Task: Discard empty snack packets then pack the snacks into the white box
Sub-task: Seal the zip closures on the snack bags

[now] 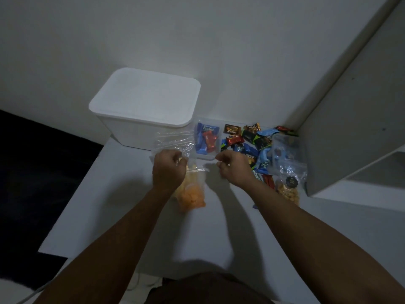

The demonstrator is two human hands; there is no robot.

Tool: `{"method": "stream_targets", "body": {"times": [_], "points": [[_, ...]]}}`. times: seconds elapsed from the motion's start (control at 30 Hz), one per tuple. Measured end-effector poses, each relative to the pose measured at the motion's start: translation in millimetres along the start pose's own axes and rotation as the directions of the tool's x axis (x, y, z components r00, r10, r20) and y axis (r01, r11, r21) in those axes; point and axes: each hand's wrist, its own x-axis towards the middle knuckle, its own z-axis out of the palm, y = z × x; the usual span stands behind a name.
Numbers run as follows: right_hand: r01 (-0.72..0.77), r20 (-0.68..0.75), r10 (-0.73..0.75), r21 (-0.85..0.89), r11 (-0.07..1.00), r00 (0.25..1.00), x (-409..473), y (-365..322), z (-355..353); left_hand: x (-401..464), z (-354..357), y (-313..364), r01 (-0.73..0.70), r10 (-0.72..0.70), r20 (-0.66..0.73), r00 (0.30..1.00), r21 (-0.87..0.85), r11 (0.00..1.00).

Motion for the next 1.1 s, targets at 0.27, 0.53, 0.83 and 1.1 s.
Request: {"method": "stream_targets", "body": {"times": [0.27, 0.53, 0.83, 1.1], "points": [[-0.315, -0.179, 0.306, -0.022, 0.949, 0.935, -14, 69, -60, -11, 57, 68, -0.167, 0.182, 0.247, 0.952, -0.080, 0.983], [-0.630, -0.290, 0.621, 0.075, 0.773, 0.728, -47, 128, -108, -34, 134, 128, 0.146, -0.013, 0.710, 0.704, -0.126, 0.981], [-0.667, -0.076, 0.683, 0.160, 0.727, 0.726, -62, 157, -119, -60, 191, 158, 0.469, -0.114, 0.878, 0.466, -0.135, 0.873], [-0.599, -0.074, 0.687, 0.429, 0.676, 0.723, -62, 187, -115, -70, 193, 165, 0.622, -0.136, 0.868, 0.477, -0.225, 0.750]]}}
